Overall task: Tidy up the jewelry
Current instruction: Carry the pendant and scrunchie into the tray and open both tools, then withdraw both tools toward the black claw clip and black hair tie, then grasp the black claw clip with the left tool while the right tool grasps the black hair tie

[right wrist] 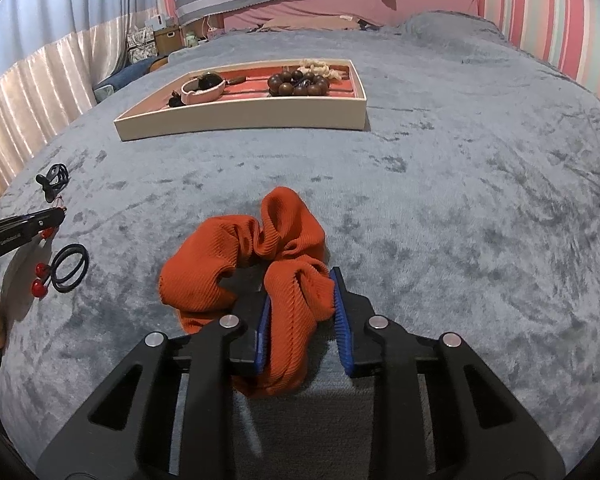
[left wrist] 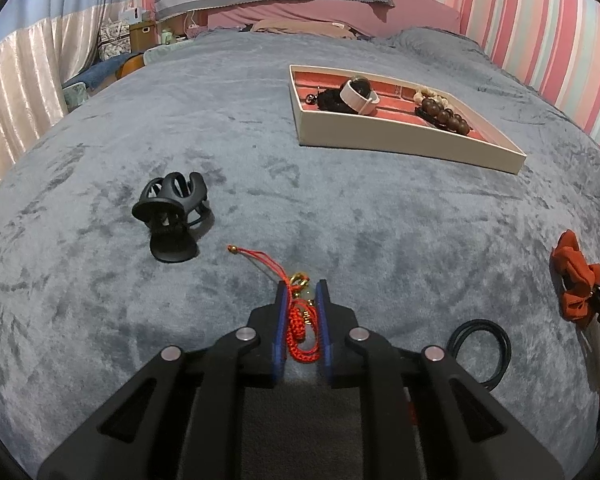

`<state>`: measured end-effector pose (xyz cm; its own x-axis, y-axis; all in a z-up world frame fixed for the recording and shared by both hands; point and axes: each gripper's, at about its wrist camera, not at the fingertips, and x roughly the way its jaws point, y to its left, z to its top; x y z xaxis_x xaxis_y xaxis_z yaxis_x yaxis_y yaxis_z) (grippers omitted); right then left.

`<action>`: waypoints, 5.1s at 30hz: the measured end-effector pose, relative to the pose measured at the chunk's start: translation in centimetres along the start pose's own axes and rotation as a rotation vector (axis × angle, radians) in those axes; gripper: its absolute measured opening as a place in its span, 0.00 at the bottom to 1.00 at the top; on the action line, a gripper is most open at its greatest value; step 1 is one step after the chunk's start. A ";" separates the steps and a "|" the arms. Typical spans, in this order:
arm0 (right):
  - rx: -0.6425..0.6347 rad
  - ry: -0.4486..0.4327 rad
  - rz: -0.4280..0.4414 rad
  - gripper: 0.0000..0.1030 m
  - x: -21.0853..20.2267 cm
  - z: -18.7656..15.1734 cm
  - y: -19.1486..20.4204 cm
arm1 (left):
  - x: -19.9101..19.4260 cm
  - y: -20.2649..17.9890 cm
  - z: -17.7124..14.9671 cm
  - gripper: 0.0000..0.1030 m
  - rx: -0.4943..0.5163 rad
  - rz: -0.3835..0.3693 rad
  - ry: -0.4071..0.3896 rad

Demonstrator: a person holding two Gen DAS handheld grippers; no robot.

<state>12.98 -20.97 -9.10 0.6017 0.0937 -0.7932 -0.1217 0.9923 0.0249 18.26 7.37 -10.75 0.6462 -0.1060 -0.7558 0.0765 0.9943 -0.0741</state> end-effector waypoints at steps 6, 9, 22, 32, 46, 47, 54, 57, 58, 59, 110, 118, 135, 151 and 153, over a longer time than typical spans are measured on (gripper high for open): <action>-0.015 -0.041 -0.021 0.24 -1.0 0.0 0.4 | -0.6 0.4 0.0 0.11 -0.018 -0.012 -0.014; -0.004 -0.047 -0.015 0.24 -1.2 0.2 0.1 | -1.0 0.4 0.1 0.09 -0.022 -0.014 -0.025; 0.007 -0.108 -0.028 0.23 -2.3 3.3 -0.7 | -2.2 -1.9 2.8 0.08 0.030 -0.052 -0.056; 0.014 -0.158 -0.028 0.23 -1.5 9.0 -1.2 | -1.1 -4.2 9.0 0.08 0.057 -0.059 -0.114; 0.033 -0.118 -0.035 0.23 6.2 19.0 -1.6 | 7.7 -6.8 19.7 0.08 0.050 -0.034 -0.088; 0.037 -0.109 -0.034 0.23 7.0 19.2 -1.7 | 8.4 -6.6 19.6 0.08 0.053 -0.027 -0.077; 0.018 -0.041 -0.059 0.23 11.7 18.8 -1.5 | 14.0 -5.6 18.6 0.08 0.055 0.001 0.016; 0.014 -0.023 -0.064 0.23 13.0 18.4 -1.6 | 15.0 -5.3 18.3 0.08 0.056 0.011 0.035; 0.016 -0.017 -0.061 0.25 13.2 18.3 -1.6 | 15.4 -5.2 18.2 0.08 0.050 0.005 0.047; 0.017 -0.010 -0.057 0.27 13.5 18.3 -1.6 | 15.5 -5.1 18.2 0.10 0.046 0.001 0.054; 0.008 -0.116 0.061 0.96 -4.0 3.1 8.8 | -4.4 3.0 3.0 0.80 0.002 0.091 -0.095; -0.026 -0.068 0.017 0.96 -2.4 1.4 11.4 | -2.5 4.6 2.3 0.80 0.017 0.114 -0.073; -0.125 0.136 0.031 0.65 2.9 1.1 15.6 | -0.3 5.3 3.5 0.80 0.037 0.092 -0.050; -0.096 0.118 0.070 0.06 4.1 2.8 14.3 | 2.1 6.2 4.7 0.75 0.013 0.063 -0.018; -0.095 0.116 0.072 0.06 4.1 2.8 14.3 | 2.5 6.4 4.8 0.53 0.009 0.056 0.002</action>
<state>15.91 -6.16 -10.27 0.4945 0.1491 -0.8563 -0.2389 0.9706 0.0310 24.00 13.39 -10.00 0.6480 -0.0500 -0.7600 0.0466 0.9986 -0.0259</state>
